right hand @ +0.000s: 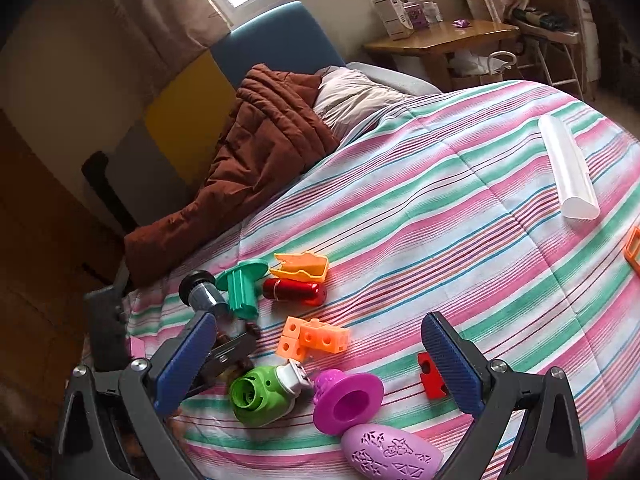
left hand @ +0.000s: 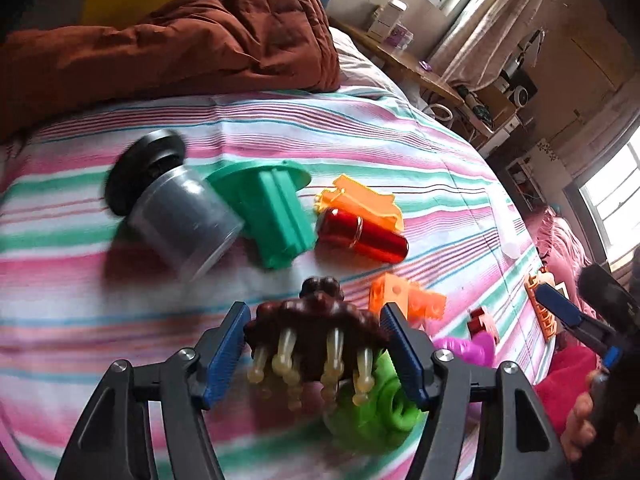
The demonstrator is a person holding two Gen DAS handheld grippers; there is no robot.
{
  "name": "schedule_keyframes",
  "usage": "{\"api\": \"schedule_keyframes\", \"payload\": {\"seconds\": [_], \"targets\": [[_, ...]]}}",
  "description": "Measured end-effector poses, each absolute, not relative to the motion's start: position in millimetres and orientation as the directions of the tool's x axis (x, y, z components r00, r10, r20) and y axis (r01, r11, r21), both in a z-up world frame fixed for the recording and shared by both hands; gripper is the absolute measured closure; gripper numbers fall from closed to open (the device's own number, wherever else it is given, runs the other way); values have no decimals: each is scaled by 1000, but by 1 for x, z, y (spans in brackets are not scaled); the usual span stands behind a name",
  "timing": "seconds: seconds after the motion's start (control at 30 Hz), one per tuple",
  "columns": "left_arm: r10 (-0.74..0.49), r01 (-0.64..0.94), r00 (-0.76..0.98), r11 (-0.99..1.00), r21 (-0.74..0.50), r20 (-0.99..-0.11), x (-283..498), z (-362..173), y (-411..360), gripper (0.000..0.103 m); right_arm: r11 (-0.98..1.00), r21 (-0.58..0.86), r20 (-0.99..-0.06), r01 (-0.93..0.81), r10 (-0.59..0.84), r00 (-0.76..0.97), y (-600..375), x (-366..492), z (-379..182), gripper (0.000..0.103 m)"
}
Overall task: Organize rigid objects
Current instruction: 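Grasp the brown wooden massager with left tool while right tool grasps the green plastic part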
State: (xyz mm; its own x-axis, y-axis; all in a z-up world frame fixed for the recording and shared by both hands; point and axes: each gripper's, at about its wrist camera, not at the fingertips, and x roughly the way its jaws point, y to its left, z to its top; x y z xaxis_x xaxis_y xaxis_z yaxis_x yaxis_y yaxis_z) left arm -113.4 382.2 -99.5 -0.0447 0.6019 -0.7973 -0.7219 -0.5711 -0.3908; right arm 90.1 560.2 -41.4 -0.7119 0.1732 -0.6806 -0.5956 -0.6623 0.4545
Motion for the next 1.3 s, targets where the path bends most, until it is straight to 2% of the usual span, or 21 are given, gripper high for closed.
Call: {"api": "schedule_keyframes", "payload": {"seconds": [0.17, 0.33, 0.6, 0.67, 0.87, 1.0, 1.03, 1.07, 1.1, 1.17, 1.3], "targets": [[573, -716, -126, -618, -326, -810, -93, -91, 345, 35, -691, 453, -685, -562, 133, -716, 553, 83, -45, 0], [559, -694, -169, -653, -305, -811, -66, -86, 302, 35, -726, 499, -665, -473, 30, -746, 540, 73, -48, 0], [595, -695, -210, -649, -309, -776, -32, -68, 265, 35, -721, 632, -638, -285, -275, -720, 500, 45, -68, 0], [611, -697, -213, -642, -319, -762, -27, -63, 257, 35, -727, 613, -680, -310, -286, -675, 491, 38, -78, 1], [637, -699, -214, -630, -340, -741, -17, -53, 239, 35, -721, 517, -790, -461, -195, -581, 493, 17, -103, 2], [645, -686, -230, -639, -348, -729, -14, -47, 224, 35, -750, 426, -849, -505, -139, -510, 485, -7, -117, 14], [645, -681, -239, -644, -348, -726, -14, -45, 220, 35, -791, 373, -861, -486, -101, -498, 476, -13, -115, 20], [648, -675, -246, -649, -352, -721, -14, -43, 214, 35, -824, 343, -867, -451, -93, -489, 470, -18, -113, 36], [650, -671, -251, -651, -355, -718, -13, -41, 209, 35, -845, 346, -864, -407, -118, -489, 463, -22, -112, 39], [652, -665, -265, -657, -356, -710, -11, -38, 200, 35, -890, 344, -863, -299, -174, -474, 443, -28, -111, 40], [657, -644, -272, -668, -374, -703, -11, -35, 182, 35, -948, 279, -880, -152, -189, -436, 412, -30, -110, 38]]}}
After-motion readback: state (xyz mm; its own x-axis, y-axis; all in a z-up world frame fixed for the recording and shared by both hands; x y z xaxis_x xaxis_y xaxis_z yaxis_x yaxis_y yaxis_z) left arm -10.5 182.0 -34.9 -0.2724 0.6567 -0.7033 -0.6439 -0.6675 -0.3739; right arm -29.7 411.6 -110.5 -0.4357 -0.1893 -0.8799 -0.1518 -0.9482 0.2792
